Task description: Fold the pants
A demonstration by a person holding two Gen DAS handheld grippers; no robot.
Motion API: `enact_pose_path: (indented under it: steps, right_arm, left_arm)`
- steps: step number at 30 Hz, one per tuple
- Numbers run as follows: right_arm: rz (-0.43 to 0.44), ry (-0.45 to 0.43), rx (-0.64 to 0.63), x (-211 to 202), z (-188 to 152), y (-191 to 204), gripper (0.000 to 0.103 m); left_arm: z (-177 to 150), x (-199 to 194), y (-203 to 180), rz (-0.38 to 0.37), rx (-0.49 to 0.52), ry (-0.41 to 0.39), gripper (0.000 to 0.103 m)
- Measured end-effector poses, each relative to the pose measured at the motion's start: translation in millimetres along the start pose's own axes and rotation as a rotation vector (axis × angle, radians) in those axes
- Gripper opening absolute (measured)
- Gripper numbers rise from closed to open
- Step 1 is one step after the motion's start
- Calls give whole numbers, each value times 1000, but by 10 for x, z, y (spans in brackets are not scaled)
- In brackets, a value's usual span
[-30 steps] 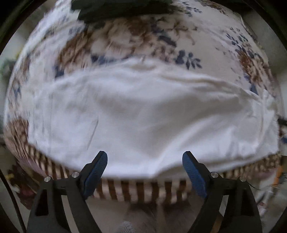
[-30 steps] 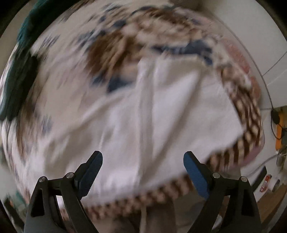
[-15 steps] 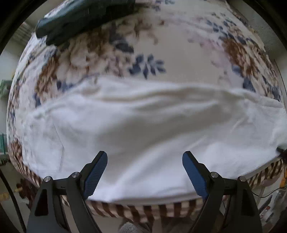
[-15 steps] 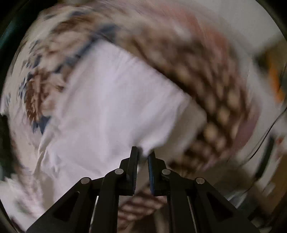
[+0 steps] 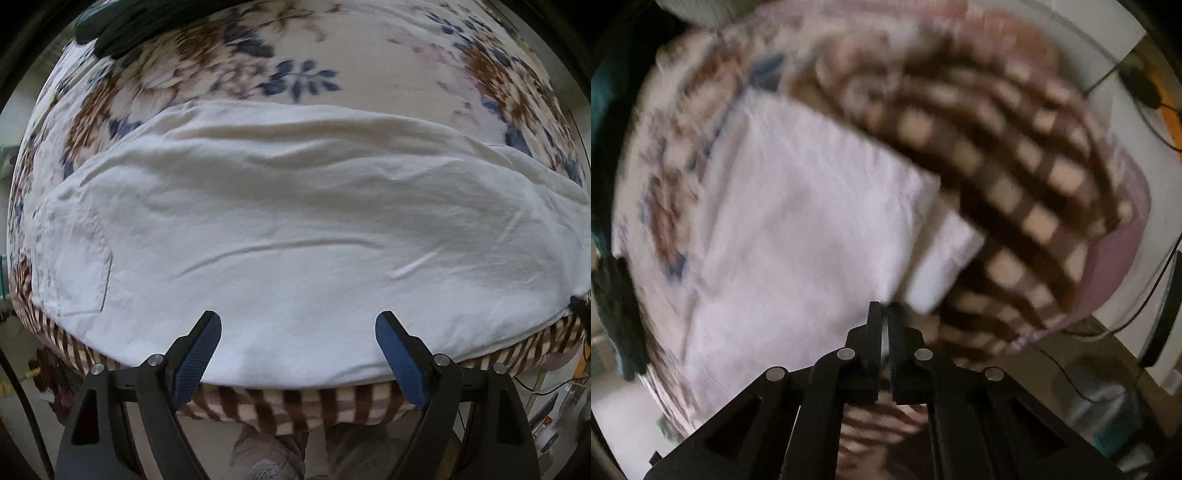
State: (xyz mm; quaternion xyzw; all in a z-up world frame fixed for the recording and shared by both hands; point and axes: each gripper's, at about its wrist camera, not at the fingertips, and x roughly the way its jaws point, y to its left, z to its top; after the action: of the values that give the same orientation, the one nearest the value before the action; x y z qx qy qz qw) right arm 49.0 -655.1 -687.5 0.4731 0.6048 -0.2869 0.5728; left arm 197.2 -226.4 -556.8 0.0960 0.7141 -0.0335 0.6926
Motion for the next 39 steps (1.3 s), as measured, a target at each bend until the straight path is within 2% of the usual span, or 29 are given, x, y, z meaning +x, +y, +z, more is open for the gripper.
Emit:
enact_pose_path:
  steps: [1,3,5,9,11,13,15,17,18,20,22,23,24,25,26,27,28,30,34,36,38,39]
  right_arm:
    - [5,-2,-7,-48,-33,17,12]
    - [15,-33,-25,-190,-162,126,47]
    - [42,-70,-30,-347,-427,262,57]
    - [122,29,-77,-226,-1089,703,57]
    - [166,94,-100,-1,-1452,1014,57]
    - [167,159,-122,238,-1808,1271,57]
    - [178,194,-104,407,-2102,1428,51]
    - [179,217,-88,592,-2283,1606,44]
    - [182,224,-62,655,-2381,1655,43]
    - [197,219,-37,788,-2410,1763,42]
    - [175,197,-37,918,-2418,1879,40]
    - [179,188,-30,958,-2422,1914,28]
    - [163,167,-27,978,-2441,1947,15]
    - [143,152,-26,997,-2437,1985,12]
    - [137,140,-21,1028,-2455,2024,10]
    - [127,126,-21,1020,-2475,2057,8]
    - [111,115,-36,994,-2505,2099,7]
    - [92,88,-73,879,-2569,2143,4]
    - [53,75,-144,681,-2678,2169,3]
    - [39,84,-148,701,-2700,2152,4]
    - [19,128,-177,839,-2645,2143,5]
    - [-5,162,-195,922,-2604,2145,10]
  left_arm:
    - [-24,-9,82,-7,-20,-4,85]
    - [-75,-54,254,-21,-59,-23,85]
    - [-167,-128,518,-41,-121,-49,85]
    - [-357,-177,1180,-64,-251,-50,85]
    - [-465,-172,1656,-46,-332,-46,85]
    - [-556,-152,2169,-18,-406,-49,85]
    - [-626,-115,2627,23,-468,-63,85]
    - [-669,-50,2950,38,-511,-70,70]
    - [-671,9,3127,40,-535,-63,58]
    - [-672,135,3435,1,-590,-47,57]
    - [-627,298,3647,-57,-641,-21,57]
    - [-606,399,3772,-106,-678,-15,57]
    - [-593,464,3838,-127,-700,-10,57]
    - [-573,554,3920,-151,-723,-5,57]
    - [-565,594,3959,-171,-741,-14,51]
    - [-557,620,3997,-180,-753,-29,27]
    - [-549,634,4032,-161,-754,-41,16]
    - [-583,591,4085,-167,-760,-70,12]
    - [-651,438,4213,-129,-712,-124,11]
    - [-694,455,4236,-136,-704,-108,11]
    - [-721,539,4165,-164,-728,-54,15]
    - [-728,551,4143,-176,-736,-36,17]
